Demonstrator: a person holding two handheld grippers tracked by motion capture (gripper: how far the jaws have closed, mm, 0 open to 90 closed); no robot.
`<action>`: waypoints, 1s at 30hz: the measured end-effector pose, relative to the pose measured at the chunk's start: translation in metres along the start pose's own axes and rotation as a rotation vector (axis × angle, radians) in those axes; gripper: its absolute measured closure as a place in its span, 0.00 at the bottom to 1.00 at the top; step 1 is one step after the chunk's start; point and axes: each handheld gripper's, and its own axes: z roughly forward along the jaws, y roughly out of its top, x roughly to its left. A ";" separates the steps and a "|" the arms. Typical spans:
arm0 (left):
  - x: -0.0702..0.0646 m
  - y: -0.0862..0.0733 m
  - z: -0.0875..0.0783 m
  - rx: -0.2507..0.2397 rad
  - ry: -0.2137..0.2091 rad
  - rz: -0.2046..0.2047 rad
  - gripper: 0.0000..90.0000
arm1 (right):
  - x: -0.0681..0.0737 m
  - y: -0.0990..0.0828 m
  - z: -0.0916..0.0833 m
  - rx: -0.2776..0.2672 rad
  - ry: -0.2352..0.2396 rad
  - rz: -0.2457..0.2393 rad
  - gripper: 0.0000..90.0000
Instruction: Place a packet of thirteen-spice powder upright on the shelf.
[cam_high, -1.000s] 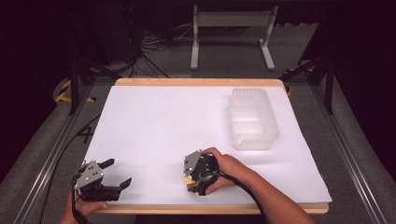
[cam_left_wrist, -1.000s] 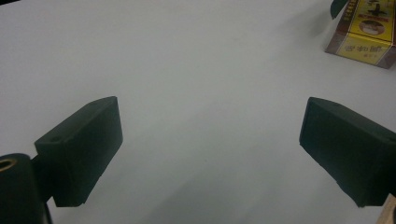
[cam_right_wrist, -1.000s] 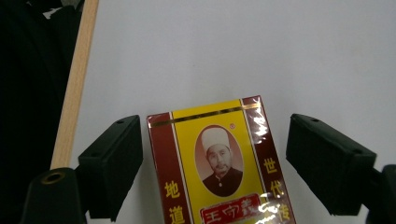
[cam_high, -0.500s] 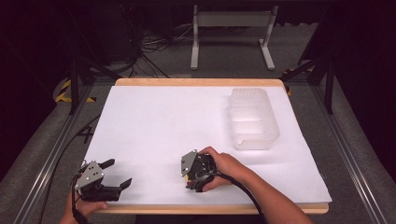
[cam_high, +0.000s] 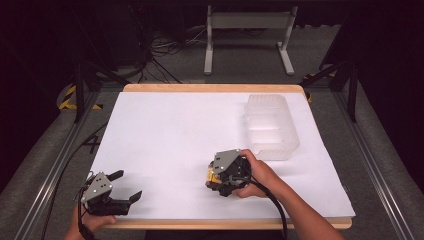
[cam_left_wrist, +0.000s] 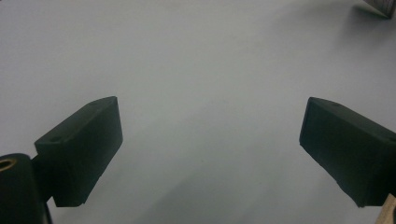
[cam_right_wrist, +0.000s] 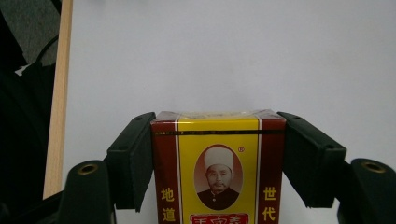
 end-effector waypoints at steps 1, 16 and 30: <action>0.000 0.000 0.000 0.001 0.001 0.002 0.07 | -0.001 0.000 -0.004 -0.015 -0.010 0.013 0.36; 0.000 0.000 0.000 -0.005 0.000 -0.006 0.07 | -0.009 -0.003 -0.033 -0.111 -0.125 0.098 0.36; 0.001 0.000 -0.001 -0.009 -0.005 -0.011 0.07 | -0.038 -0.004 -0.049 -0.252 -0.330 0.241 0.36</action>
